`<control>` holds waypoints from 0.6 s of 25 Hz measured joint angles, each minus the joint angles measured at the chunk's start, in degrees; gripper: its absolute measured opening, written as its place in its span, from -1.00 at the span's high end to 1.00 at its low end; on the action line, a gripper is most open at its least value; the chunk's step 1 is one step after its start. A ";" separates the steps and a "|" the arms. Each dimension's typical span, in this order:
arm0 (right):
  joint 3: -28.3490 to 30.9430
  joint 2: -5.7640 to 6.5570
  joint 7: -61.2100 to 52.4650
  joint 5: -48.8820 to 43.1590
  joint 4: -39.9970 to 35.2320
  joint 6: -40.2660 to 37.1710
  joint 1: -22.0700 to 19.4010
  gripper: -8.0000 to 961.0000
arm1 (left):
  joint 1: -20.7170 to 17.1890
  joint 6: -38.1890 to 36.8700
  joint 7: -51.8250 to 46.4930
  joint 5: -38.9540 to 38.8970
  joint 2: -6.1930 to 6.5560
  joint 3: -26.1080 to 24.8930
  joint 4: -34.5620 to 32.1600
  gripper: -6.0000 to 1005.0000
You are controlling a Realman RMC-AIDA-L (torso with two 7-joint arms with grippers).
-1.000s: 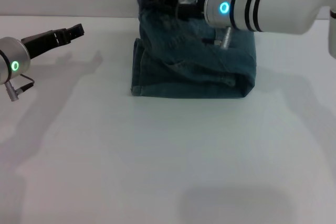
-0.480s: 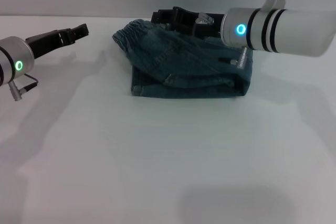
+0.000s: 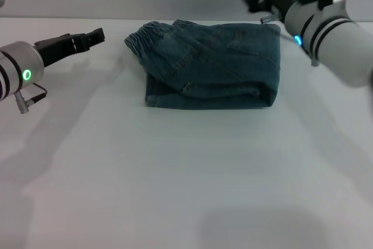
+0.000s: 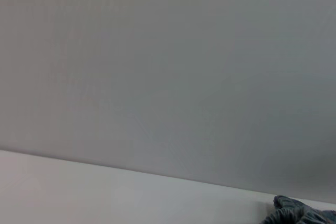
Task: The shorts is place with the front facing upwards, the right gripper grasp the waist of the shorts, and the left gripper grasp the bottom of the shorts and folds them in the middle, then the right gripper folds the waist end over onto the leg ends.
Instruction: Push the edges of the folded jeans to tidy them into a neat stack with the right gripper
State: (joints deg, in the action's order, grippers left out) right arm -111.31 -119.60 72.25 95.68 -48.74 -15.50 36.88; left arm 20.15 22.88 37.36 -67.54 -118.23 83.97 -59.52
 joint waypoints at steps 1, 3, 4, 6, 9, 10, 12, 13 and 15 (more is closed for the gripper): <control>-4.85 -0.03 0.37 -2.27 -0.34 -9.49 0.17 0.11 | 0.02 -0.09 0.01 0.00 0.00 0.16 -0.01 -0.65; -12.62 0.04 -2.25 -6.09 1.84 -25.44 1.13 0.11 | 0.09 -0.31 0.02 -0.01 0.01 0.55 -0.02 -0.65; -15.64 0.08 -4.63 -7.90 3.33 -32.04 1.38 0.11 | 0.10 -0.44 0.03 -0.02 0.01 0.65 -0.03 -0.65; -20.74 0.17 -13.98 -14.11 7.23 -42.43 1.39 0.11 | 0.14 -0.81 0.03 -0.03 0.00 0.92 -0.03 -0.65; -25.90 0.00 -34.67 -27.00 14.30 -48.64 -0.09 0.11 | 0.10 -2.01 0.06 -0.10 -0.02 1.95 -0.04 -0.65; -27.16 -0.05 -41.13 -30.51 15.89 -49.45 -0.71 0.11 | 0.04 -2.53 0.10 -0.13 0.00 2.26 -0.07 -0.65; -29.17 -0.12 -53.42 -36.63 18.58 -50.80 -2.54 0.11 | -0.11 -4.75 0.60 -0.14 0.00 2.67 -0.08 -0.65; -29.58 -0.14 -57.03 -38.05 19.05 -50.88 -3.69 0.11 | -0.25 -6.20 0.83 -0.17 0.01 2.86 -0.08 -0.65; -30.16 -0.15 -62.18 -39.42 19.40 -50.61 -6.48 0.11 | -0.66 -9.20 0.95 -0.39 -0.05 3.98 -0.08 -0.65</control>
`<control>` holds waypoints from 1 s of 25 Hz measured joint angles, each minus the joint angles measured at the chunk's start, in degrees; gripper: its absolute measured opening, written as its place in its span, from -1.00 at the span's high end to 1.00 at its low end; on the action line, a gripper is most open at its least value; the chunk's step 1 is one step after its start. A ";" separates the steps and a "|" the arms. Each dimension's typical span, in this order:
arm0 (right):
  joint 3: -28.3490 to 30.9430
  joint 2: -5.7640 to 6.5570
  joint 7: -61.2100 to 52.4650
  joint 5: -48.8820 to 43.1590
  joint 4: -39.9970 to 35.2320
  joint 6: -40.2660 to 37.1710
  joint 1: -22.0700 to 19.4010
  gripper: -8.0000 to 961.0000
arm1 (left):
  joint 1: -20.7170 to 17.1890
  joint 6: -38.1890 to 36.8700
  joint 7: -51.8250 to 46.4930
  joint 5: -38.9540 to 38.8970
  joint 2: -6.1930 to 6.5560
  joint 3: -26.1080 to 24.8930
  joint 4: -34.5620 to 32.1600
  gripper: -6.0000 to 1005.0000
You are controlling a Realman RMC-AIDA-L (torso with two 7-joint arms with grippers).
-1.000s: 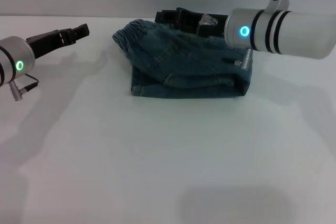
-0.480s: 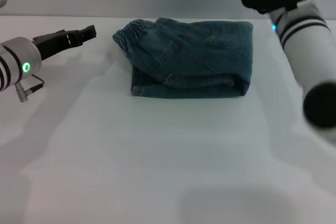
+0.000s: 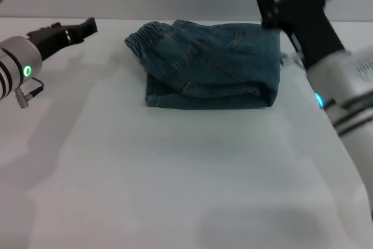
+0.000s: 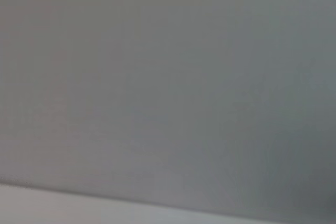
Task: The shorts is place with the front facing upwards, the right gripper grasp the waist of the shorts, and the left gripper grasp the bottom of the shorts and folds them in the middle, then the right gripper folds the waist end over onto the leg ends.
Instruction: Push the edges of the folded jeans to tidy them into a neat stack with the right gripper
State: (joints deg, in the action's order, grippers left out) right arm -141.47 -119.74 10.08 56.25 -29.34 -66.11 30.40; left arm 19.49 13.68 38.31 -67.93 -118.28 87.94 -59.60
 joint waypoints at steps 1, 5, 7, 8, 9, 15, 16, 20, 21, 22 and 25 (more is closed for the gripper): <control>-0.27 0.01 -0.59 0.02 -0.17 0.31 -1.26 0.12 | -0.29 -2.58 0.02 -0.15 0.00 1.29 0.00 -0.65; -2.35 0.01 -9.90 0.03 0.53 1.68 -5.26 0.16 | -1.27 -10.00 0.03 -0.39 0.18 5.72 -0.76 -0.65; -3.32 0.08 -15.27 -0.03 1.89 2.31 -5.93 0.33 | -2.13 -15.39 -0.26 -0.40 0.17 9.12 -1.41 -0.65; -3.75 0.11 -17.38 -0.05 2.73 2.81 -6.08 0.48 | -2.76 -20.45 -1.19 -0.48 0.06 12.15 -1.53 -0.65; -4.04 0.11 -18.35 -0.07 3.28 3.52 -6.13 0.64 | -3.19 -25.75 -2.56 -0.37 0.07 15.20 -1.39 -0.65; -5.74 0.10 -19.55 -0.21 4.61 7.51 -5.93 0.99 | -1.14 -69.73 -15.74 12.07 -0.09 37.10 13.19 -0.65; -5.92 0.15 -19.55 -0.23 4.72 8.19 -5.72 0.98 | -0.23 -74.07 -17.23 13.76 -0.12 38.83 16.00 -0.65; -6.18 0.35 -19.55 -0.26 5.32 11.55 -5.01 0.98 | 2.39 -83.00 -25.00 16.05 0.13 41.44 22.81 -0.65; -6.23 0.37 -19.55 -0.27 5.35 12.70 -4.87 0.98 | 2.48 -81.77 -26.84 16.04 0.12 41.18 23.83 -0.65; -6.27 0.37 -19.63 -0.28 5.34 13.92 -4.84 0.98 | 2.44 -80.45 -28.05 16.03 0.09 41.04 24.55 -0.65; -6.31 0.41 -20.51 -0.30 5.55 16.99 -4.60 0.97 | 2.07 -78.44 -29.63 16.05 0.08 40.93 25.32 -0.65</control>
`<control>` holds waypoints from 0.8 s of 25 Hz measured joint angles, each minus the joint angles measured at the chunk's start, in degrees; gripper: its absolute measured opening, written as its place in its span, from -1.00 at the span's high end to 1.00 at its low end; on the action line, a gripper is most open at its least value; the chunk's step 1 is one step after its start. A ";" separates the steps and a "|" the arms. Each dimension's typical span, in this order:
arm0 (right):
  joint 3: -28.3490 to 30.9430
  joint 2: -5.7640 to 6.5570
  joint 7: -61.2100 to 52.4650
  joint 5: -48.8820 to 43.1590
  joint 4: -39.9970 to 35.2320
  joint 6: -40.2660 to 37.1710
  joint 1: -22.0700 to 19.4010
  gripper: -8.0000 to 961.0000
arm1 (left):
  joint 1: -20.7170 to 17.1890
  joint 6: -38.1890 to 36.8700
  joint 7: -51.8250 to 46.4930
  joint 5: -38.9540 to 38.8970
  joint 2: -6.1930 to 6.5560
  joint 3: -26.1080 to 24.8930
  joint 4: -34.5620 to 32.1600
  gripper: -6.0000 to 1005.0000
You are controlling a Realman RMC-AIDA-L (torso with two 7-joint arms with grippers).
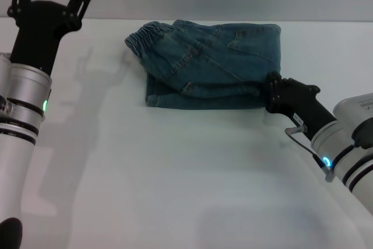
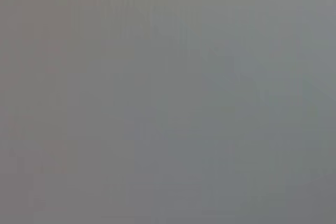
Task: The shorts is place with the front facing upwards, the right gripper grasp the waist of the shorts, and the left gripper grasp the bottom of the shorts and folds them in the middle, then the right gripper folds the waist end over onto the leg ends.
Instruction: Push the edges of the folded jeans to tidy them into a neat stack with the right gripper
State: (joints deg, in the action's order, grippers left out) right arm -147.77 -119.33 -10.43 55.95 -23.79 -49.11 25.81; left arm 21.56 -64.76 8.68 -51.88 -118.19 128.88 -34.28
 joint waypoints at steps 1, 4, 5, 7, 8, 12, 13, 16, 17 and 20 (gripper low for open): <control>-0.01 0.02 -0.35 -0.01 0.27 0.98 0.19 0.97 | -0.25 0.70 -0.23 0.01 0.02 -0.04 0.08 -0.65; -0.03 0.08 -1.69 -0.04 1.08 3.33 0.98 0.97 | -0.77 2.20 -0.29 0.04 0.04 -0.09 0.40 -0.65; -0.03 0.10 -2.44 -0.04 1.50 3.79 1.24 0.97 | -0.80 2.86 -0.31 0.04 0.06 -0.09 0.65 -0.65; 0.01 0.18 -4.11 -0.06 2.53 4.29 1.80 0.96 | -0.73 3.76 -0.33 0.08 0.11 -0.07 1.30 -0.65; 0.09 0.20 -4.96 -0.06 3.20 4.36 2.12 0.96 | -0.58 4.17 -0.33 0.11 0.11 -0.05 1.88 -0.65; 0.51 0.28 -7.08 -0.06 5.23 4.44 3.24 0.96 | -0.26 5.34 -0.85 0.15 0.09 -0.07 2.85 -0.65; 0.57 0.33 -7.33 -0.06 5.61 4.54 3.59 0.95 | -0.24 5.54 -0.97 0.15 0.11 -0.14 2.87 -0.65; 0.67 0.45 -7.71 -0.05 6.42 4.85 4.23 0.95 | -0.22 6.19 -1.08 0.17 0.11 -0.36 2.90 -0.65; 0.73 0.47 -7.75 0.03 6.67 4.93 4.36 0.95 | -0.20 6.45 -1.08 0.19 0.11 -0.37 2.91 -0.65; 1.62 0.58 -7.77 0.39 7.88 4.96 4.74 0.94 | -0.13 7.00 -1.10 0.22 0.10 -0.37 2.94 -0.65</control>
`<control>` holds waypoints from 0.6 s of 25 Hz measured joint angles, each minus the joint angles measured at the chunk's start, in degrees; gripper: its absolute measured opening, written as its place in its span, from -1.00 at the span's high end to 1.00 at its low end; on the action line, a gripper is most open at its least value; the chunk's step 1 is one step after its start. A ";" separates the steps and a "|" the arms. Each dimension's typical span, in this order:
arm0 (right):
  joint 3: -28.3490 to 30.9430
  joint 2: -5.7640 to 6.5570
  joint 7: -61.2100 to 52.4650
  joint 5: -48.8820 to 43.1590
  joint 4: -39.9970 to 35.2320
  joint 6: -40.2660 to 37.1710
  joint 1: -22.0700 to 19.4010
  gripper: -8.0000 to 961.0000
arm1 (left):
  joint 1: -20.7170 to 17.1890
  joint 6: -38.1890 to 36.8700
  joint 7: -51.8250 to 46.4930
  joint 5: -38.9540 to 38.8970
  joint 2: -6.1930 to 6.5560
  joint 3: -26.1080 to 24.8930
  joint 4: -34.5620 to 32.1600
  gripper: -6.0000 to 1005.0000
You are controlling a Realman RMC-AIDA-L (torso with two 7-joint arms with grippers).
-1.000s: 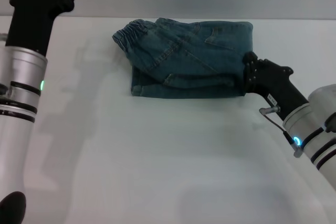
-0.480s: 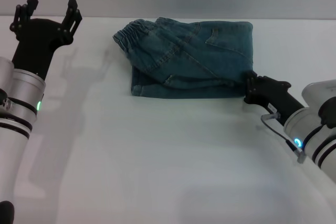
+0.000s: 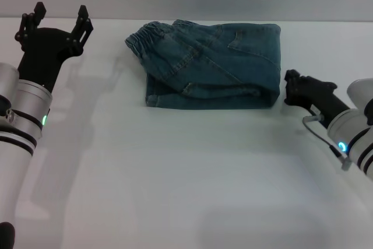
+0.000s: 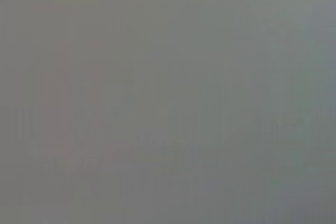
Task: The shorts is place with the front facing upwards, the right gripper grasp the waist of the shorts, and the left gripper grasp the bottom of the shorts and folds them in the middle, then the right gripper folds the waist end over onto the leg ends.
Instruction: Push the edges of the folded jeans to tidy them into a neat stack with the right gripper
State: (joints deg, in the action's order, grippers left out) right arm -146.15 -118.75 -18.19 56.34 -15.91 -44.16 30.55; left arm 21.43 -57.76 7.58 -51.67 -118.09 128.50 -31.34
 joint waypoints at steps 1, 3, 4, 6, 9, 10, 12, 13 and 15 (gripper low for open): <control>0.50 0.02 0.00 0.04 0.39 0.01 0.15 0.94 | 0.01 0.10 0.00 0.00 -0.01 0.02 0.01 -0.65; 1.73 0.10 -0.01 0.08 1.54 0.03 0.65 0.94 | 0.01 0.39 -0.01 0.01 -0.02 0.06 0.02 -0.65; 2.17 0.12 -0.07 0.09 2.13 0.06 1.05 0.94 | 0.01 0.61 -0.02 0.00 -0.02 0.06 0.03 -0.65; 2.58 0.15 -0.14 0.01 2.64 -0.16 1.66 0.94 | 0.02 0.98 -0.02 0.00 -0.02 0.05 0.04 -0.65; 2.34 0.02 1.13 -2.54 -0.04 -3.47 0.58 0.93 | 0.03 1.26 -0.03 0.00 0.04 0.05 0.06 -0.65; 2.36 -0.05 1.66 -3.60 -1.25 -4.20 0.01 0.93 | 0.03 1.32 -0.03 0.20 0.04 0.06 0.06 -0.65; 2.54 -0.27 2.61 -6.30 -4.84 -4.97 -1.47 0.93 | 0.03 1.38 -0.03 0.31 0.05 0.06 0.06 -0.65; 2.47 -0.37 2.77 -7.17 -6.36 -4.94 -1.92 0.93 | 0.02 1.71 -0.03 0.47 0.06 0.07 0.10 -0.65; 2.21 -0.53 2.77 -8.39 -8.61 -4.18 -2.38 0.92 | 0.03 2.07 -0.03 0.50 0.06 0.07 0.13 -0.65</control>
State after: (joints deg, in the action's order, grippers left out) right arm -143.94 -119.28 -15.42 47.95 -24.52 -48.34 28.17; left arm 21.46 -55.70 7.55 -51.17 -118.03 128.58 -31.21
